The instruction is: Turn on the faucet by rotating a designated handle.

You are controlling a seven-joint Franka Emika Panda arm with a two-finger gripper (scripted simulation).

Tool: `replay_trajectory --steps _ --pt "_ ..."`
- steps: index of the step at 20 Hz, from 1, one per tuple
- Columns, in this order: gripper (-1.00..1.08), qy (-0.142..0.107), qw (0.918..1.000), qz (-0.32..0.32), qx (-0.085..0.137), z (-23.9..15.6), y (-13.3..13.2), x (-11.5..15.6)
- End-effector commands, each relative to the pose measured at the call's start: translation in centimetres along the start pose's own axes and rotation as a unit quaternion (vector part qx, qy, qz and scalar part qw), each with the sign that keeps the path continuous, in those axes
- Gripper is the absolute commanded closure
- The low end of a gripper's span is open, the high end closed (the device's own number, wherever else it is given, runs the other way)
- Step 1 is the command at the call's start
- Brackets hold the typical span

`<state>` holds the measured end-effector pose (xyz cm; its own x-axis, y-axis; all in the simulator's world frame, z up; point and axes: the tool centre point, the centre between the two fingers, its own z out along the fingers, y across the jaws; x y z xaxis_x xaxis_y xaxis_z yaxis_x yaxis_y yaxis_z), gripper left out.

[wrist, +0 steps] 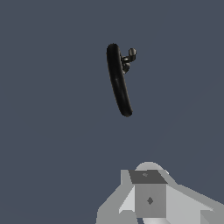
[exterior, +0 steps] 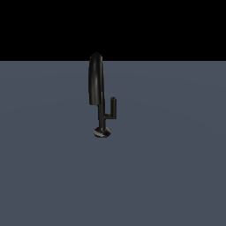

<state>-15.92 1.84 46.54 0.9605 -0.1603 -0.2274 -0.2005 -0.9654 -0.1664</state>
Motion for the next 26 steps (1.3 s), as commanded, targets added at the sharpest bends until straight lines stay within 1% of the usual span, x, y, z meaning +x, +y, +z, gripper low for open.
replay_trajectory --steps 1,5,8,11,14,17,20,23,26 --pt "1.08 -0.019 0.9995 0.019 0.018 0.3 -0.1 1.5" --pt "1.08 -0.051 0.9963 0.051 0.048 1.0 -0.1 3.9" --pt "1.08 -0.075 0.9919 0.074 0.07 1.7 -0.1 5.8" --pt "1.08 -0.1 0.9857 0.099 0.093 2.4 0.0 7.6" --pt "1.08 -0.125 0.9775 0.123 0.117 3.2 0.2 9.4" --pt "1.08 -0.15 0.9672 0.148 0.141 4.2 0.4 11.2" --pt "1.08 -0.176 0.9547 0.173 0.166 5.3 0.7 13.0" --pt "1.08 -0.203 0.9396 0.199 0.191 6.6 1.0 14.8" --pt "1.08 -0.23 0.9217 0.225 0.216 8.0 1.3 16.6"
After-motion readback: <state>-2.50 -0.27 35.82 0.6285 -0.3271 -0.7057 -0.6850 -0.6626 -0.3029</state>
